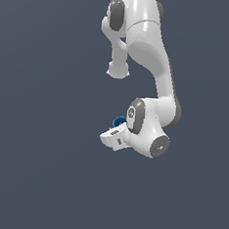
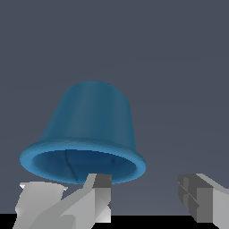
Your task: Pick up the object and move it to a goal position.
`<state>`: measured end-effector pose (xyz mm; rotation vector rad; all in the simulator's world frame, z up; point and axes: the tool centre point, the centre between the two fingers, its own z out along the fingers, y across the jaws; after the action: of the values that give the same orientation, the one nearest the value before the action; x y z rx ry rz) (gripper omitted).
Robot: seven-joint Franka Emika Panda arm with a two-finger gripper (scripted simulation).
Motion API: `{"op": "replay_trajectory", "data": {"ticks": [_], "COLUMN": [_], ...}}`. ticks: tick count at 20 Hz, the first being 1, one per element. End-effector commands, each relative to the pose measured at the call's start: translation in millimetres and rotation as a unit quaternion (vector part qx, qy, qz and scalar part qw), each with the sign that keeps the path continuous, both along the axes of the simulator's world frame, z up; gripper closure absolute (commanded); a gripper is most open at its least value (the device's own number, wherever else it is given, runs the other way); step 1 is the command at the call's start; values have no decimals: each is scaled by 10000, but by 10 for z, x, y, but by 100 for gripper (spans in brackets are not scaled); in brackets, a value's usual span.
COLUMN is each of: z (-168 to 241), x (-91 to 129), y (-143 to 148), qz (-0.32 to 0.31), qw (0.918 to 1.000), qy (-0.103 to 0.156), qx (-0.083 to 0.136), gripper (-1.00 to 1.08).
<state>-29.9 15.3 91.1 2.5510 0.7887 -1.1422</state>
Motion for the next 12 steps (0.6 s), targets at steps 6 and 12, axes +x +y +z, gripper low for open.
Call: {"op": "replay_trajectory", "data": {"ticks": [6, 12], "z": [-6, -72], "x": [-11, -78], "y": [3, -39], "qz": [25, 27], "qw": [10000, 10000], "qy": [50, 57], "qx": [-18, -19], "gripper": [-20, -20]}}
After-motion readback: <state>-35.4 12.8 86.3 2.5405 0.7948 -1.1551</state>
